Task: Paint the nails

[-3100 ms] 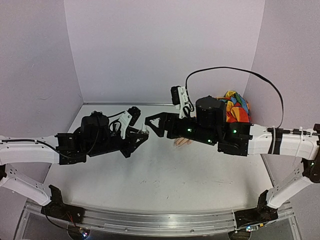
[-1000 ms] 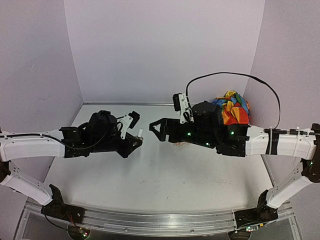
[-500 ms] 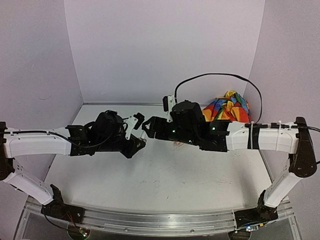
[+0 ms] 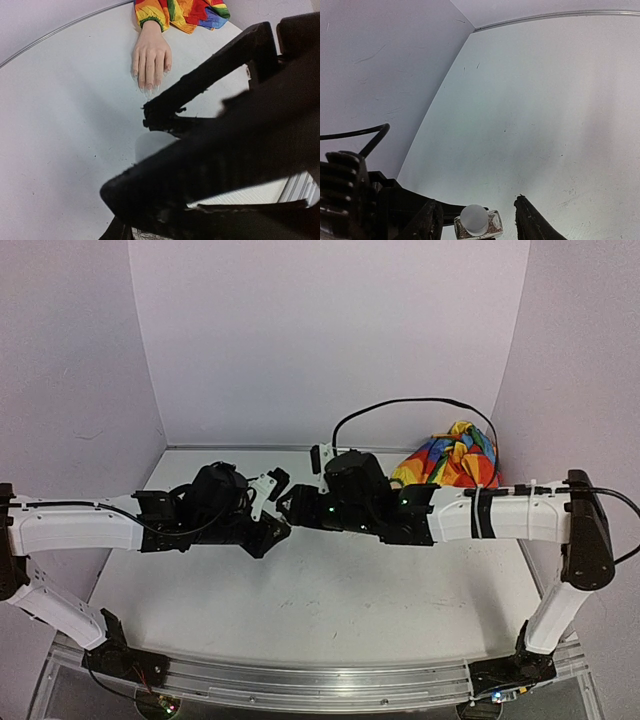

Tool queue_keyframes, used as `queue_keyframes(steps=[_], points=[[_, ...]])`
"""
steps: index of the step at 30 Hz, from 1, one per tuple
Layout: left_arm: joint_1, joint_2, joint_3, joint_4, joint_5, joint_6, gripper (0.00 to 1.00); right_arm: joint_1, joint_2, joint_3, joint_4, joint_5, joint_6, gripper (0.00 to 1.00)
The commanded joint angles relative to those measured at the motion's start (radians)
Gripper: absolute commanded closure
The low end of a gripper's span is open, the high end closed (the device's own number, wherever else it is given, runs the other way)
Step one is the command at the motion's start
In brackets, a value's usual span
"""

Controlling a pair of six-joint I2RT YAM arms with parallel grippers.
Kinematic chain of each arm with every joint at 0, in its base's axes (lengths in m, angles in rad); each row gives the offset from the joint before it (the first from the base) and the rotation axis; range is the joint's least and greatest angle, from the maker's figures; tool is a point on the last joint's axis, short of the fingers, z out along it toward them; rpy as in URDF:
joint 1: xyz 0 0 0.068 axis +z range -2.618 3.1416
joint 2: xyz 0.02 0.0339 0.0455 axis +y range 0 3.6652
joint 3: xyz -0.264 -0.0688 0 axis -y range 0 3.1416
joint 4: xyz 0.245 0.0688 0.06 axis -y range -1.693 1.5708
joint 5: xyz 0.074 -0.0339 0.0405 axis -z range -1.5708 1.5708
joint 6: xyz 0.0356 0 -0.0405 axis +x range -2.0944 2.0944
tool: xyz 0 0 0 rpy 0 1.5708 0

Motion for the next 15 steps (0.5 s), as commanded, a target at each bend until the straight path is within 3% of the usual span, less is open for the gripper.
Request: queue_keyframes(steps=[1,7,11,12,15], points=[[-0.004,-0.022,0.043,0.027,-0.007,0.001,1.00,0.006,0.031,0.058,0.048,-0.025,0.018,0.55],[-0.004,-0.035,0.037,0.025,0.004,0.002,1.00,0.006,0.047,0.057,0.077,-0.073,0.013,0.74],[-0.002,-0.067,0.027,0.028,0.066,0.002,1.00,0.001,0.012,0.003,0.121,-0.099,-0.022,0.95],[0.001,-0.081,0.022,0.028,0.121,0.010,1.00,-0.002,-0.007,-0.019,0.144,-0.118,-0.041,1.00],[0.020,-0.130,0.005,0.039,0.341,0.066,1.00,-0.029,-0.070,-0.109,0.286,-0.305,-0.151,1.00]])
